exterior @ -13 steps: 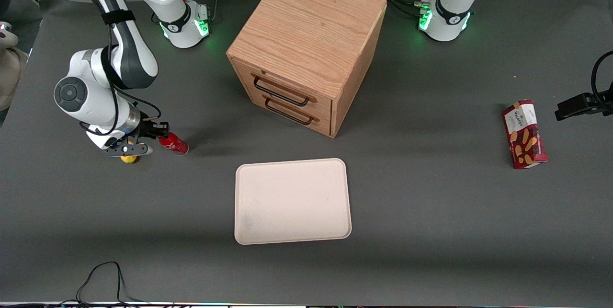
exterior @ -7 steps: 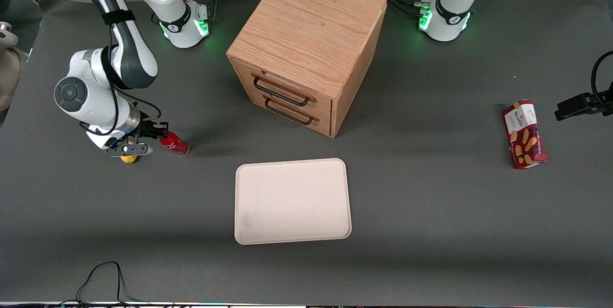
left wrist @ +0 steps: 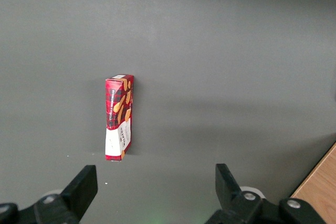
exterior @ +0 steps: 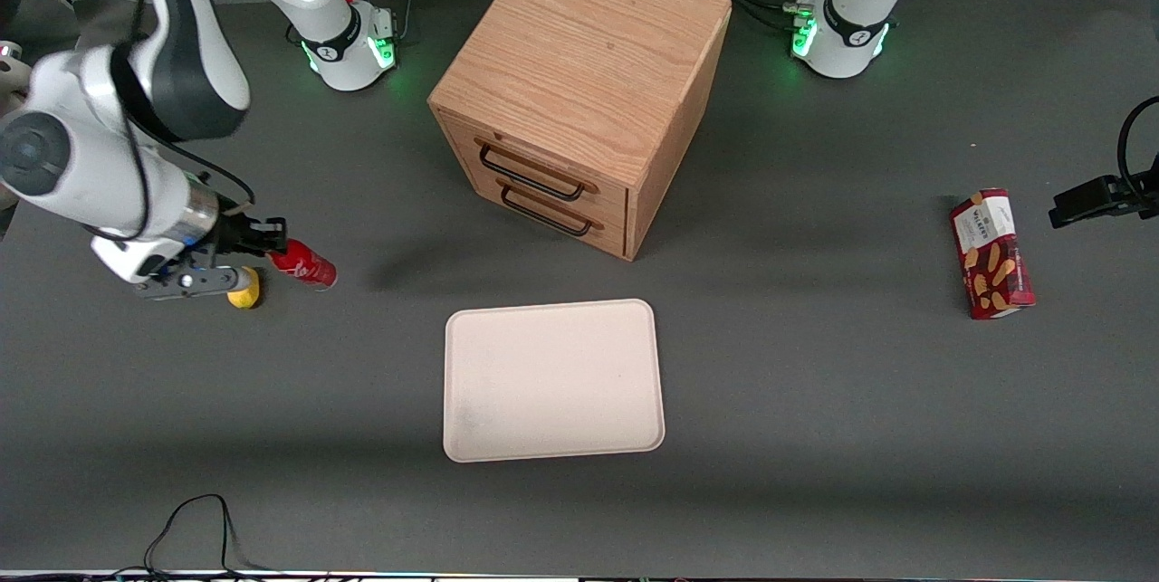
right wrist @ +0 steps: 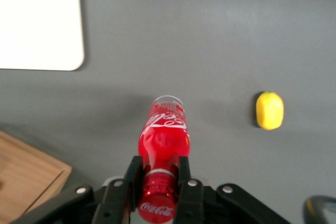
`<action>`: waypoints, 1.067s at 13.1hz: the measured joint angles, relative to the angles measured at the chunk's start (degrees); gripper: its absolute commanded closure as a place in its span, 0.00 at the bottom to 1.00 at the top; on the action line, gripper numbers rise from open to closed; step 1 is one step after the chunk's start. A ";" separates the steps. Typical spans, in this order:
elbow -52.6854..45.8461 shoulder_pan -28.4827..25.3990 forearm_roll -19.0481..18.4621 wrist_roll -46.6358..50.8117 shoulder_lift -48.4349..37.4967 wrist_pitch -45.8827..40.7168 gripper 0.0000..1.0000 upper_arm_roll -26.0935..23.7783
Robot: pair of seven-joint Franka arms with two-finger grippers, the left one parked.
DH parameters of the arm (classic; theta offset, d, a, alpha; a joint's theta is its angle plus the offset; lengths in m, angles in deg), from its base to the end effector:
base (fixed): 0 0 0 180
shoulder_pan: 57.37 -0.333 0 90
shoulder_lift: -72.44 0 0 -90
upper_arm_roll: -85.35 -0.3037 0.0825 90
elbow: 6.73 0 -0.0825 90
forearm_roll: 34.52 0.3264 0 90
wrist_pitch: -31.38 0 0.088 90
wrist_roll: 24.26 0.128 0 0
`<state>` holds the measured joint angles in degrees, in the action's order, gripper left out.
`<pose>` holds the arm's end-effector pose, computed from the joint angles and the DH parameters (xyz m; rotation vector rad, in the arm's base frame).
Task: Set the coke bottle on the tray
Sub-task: 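Lift the bottle and carry it over the white tray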
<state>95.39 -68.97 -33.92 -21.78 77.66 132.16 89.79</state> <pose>0.5144 0.0669 0.4723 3.1276 0.1237 -0.1787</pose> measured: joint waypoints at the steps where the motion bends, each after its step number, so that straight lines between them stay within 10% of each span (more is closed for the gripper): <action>1: -4.65 -0.01 0.00 0.00 0.20 -4.11 1.00 -0.56; 6: -35.84 -0.04 0.04 0.23 12.20 -23.97 1.00 -4.10; 14: -47.55 -0.37 -2.45 4.53 29.21 -13.15 1.00 -14.63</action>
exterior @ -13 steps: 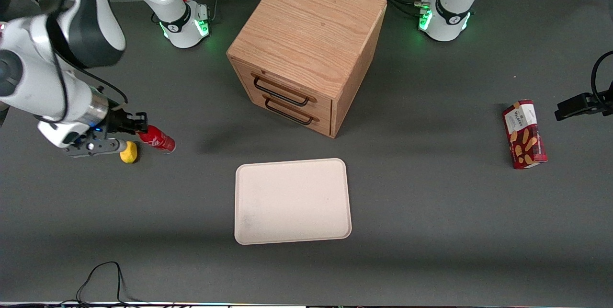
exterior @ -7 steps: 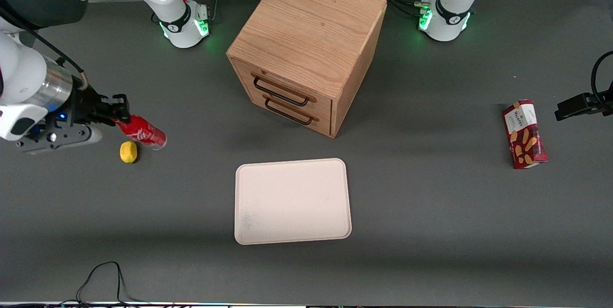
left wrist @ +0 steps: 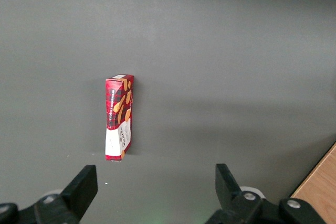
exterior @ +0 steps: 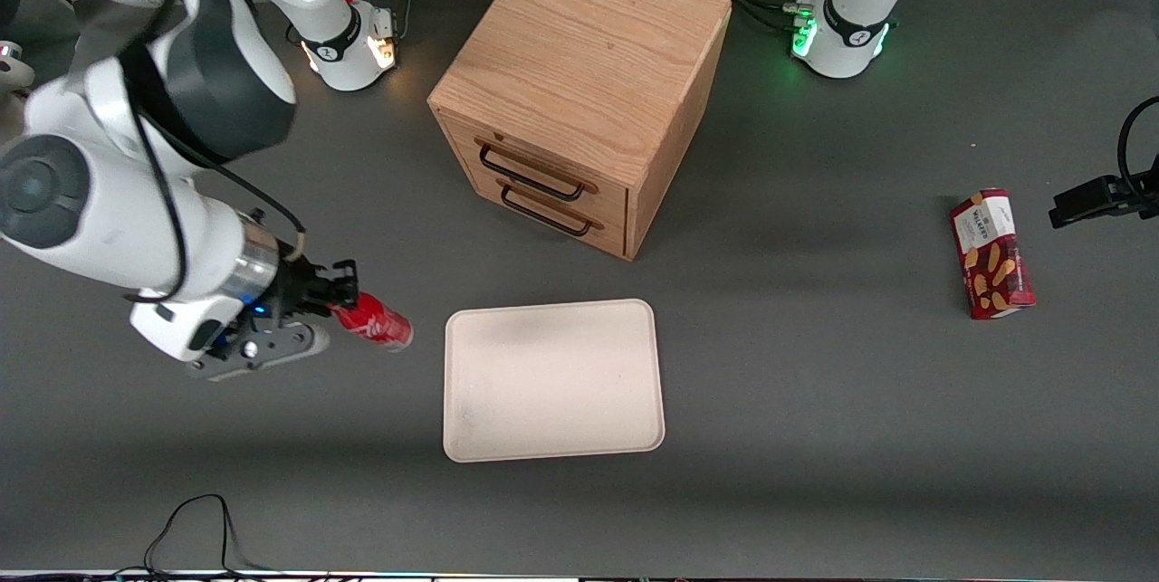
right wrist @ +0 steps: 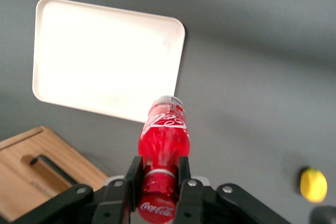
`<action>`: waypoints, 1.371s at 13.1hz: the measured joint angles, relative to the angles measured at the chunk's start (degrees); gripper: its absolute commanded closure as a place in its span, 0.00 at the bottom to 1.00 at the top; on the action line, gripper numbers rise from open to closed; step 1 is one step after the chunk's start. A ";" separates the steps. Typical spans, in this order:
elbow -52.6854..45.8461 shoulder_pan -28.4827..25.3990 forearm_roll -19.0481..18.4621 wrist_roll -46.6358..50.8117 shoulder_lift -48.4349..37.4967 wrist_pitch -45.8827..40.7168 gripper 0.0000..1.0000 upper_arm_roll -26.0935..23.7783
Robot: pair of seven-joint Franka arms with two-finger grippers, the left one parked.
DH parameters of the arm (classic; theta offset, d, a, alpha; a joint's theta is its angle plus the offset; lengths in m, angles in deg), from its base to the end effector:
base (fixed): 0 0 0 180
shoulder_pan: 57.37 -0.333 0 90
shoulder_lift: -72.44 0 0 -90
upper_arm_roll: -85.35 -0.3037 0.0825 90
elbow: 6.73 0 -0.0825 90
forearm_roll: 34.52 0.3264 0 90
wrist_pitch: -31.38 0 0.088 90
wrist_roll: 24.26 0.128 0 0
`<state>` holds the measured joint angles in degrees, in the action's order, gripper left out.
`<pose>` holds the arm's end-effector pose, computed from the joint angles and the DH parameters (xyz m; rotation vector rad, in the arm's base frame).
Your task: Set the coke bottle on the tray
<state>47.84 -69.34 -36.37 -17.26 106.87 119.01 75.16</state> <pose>0.6150 0.2064 0.4986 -3.0581 -0.3590 0.0495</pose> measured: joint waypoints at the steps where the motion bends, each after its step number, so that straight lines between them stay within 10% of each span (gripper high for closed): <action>1: -0.03 -0.15 -2.10 0.06 1.56 1.80 1.00 -1.41; 18: -0.12 -2.01 -11.17 0.45 18.00 24.95 0.88 -4.50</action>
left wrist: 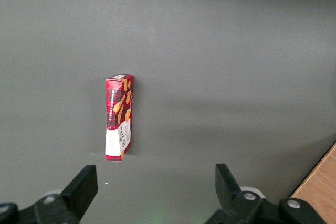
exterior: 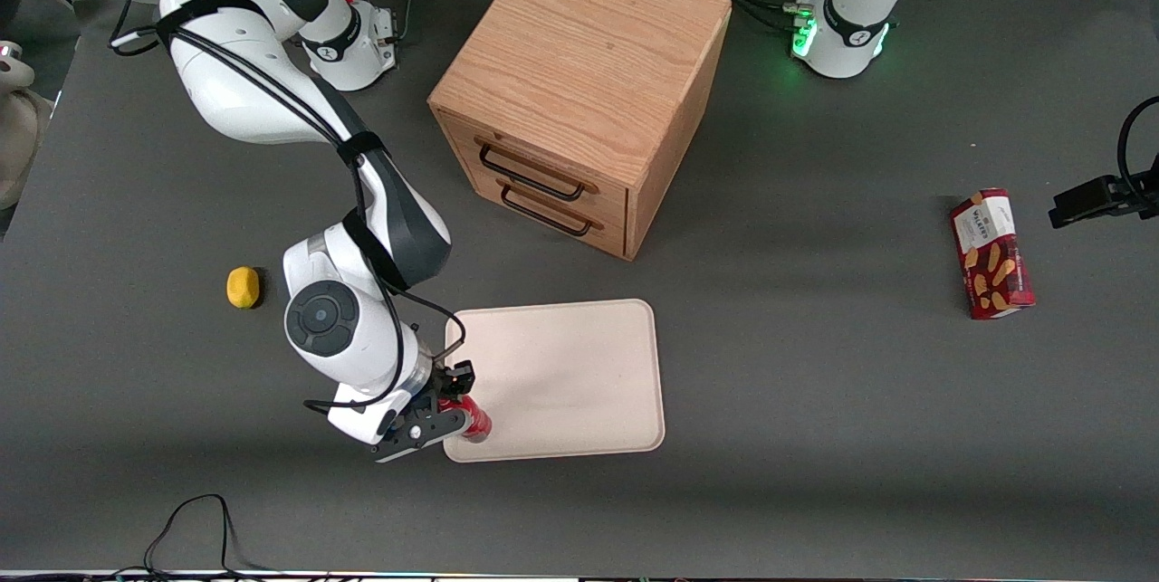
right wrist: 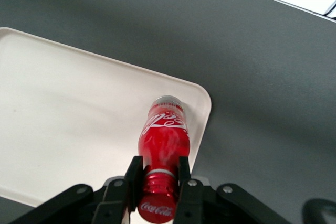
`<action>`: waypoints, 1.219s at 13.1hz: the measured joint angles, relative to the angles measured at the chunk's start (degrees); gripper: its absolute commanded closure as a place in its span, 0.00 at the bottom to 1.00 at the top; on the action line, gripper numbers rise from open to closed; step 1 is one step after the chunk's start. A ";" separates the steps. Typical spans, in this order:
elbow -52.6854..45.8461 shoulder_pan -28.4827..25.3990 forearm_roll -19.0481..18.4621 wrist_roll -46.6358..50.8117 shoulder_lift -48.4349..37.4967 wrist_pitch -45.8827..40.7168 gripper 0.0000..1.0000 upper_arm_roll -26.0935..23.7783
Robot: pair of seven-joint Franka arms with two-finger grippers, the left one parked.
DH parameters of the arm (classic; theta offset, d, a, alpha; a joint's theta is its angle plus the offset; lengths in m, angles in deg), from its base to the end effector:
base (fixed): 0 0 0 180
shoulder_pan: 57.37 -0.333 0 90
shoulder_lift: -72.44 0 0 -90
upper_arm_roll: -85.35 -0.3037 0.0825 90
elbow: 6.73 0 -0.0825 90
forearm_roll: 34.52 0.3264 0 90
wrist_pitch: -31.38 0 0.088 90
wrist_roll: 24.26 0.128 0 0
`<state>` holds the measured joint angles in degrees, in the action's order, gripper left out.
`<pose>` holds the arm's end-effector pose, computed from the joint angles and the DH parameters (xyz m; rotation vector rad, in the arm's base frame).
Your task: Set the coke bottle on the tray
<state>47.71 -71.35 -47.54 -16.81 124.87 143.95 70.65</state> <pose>0.6773 0.2684 0.3284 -3.0721 -0.5203 -0.1885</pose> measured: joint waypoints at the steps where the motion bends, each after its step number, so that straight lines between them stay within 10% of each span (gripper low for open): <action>1: 0.00 0.02 -0.25 0.00 0.08 0.00 0.88 0.01; 5: 0.21 0.10 -0.34 0.06 0.45 0.00 0.71 0.11; 6: 0.26 0.12 -0.34 0.18 0.51 0.00 0.55 0.12; 7: 0.32 0.14 -0.34 0.26 0.56 -0.01 0.13 0.14; 8: 0.34 0.16 -0.34 0.32 0.59 0.02 0.00 0.17; 16: 0.85 0.54 -0.36 1.77 0.30 2.84 0.00 0.19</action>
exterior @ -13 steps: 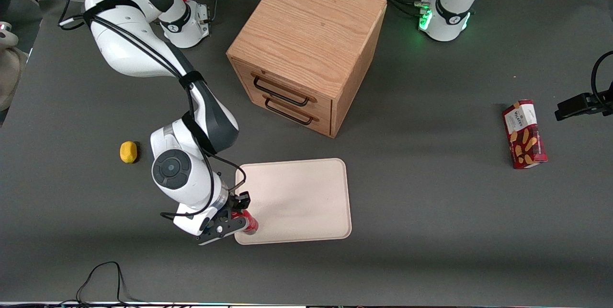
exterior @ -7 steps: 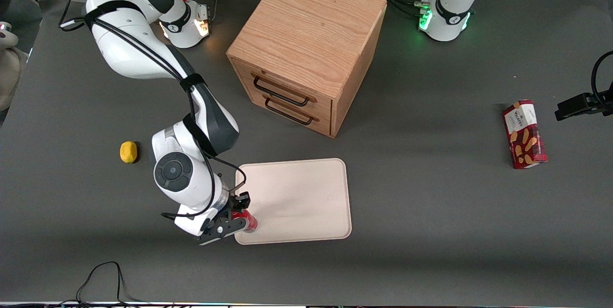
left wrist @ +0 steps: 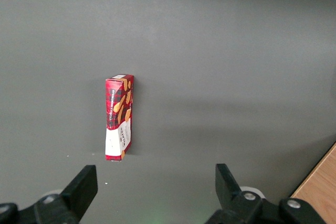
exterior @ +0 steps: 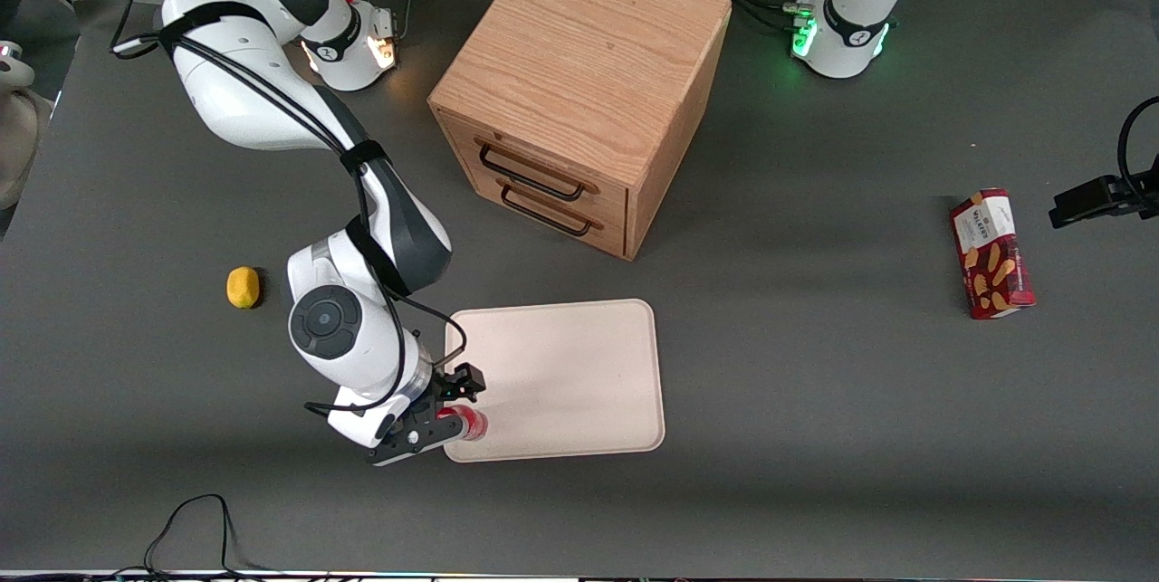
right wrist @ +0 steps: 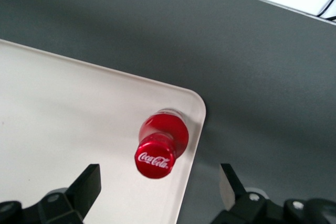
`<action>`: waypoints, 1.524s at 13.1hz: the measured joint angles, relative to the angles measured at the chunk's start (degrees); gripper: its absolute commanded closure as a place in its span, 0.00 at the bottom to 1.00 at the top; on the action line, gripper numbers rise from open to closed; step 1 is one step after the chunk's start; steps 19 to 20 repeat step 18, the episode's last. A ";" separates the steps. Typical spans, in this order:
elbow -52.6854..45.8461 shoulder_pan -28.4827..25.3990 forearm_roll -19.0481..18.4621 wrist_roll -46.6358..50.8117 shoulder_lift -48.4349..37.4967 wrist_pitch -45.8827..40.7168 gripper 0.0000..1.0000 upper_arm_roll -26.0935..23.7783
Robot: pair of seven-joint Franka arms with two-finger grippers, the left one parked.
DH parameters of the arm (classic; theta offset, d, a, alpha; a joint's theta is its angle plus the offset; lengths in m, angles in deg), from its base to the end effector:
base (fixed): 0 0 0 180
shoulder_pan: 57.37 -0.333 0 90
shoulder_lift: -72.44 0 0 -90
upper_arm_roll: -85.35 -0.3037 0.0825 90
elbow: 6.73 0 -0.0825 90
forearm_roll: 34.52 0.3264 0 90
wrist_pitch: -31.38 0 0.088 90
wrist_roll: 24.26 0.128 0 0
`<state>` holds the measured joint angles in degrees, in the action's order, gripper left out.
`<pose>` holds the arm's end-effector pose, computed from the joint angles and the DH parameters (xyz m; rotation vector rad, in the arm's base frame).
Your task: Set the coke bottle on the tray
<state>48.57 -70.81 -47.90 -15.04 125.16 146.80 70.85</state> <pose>0.6834 0.2632 0.3232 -3.0739 -0.4630 -0.2347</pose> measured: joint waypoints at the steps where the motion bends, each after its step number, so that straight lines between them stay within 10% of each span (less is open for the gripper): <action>1: 0.11 0.43 0.00 0.06 -0.62 -0.01 0.00 0.01; 9: 38.83 3.94 15.10 -1.09 -40.13 -3.68 0.00 13.65; 13: 57.62 4.20 15.08 -2.11 -61.14 -9.87 0.00 21.06; 20: 56.31 4.12 11.78 -2.08 -62.96 -13.37 0.00 21.48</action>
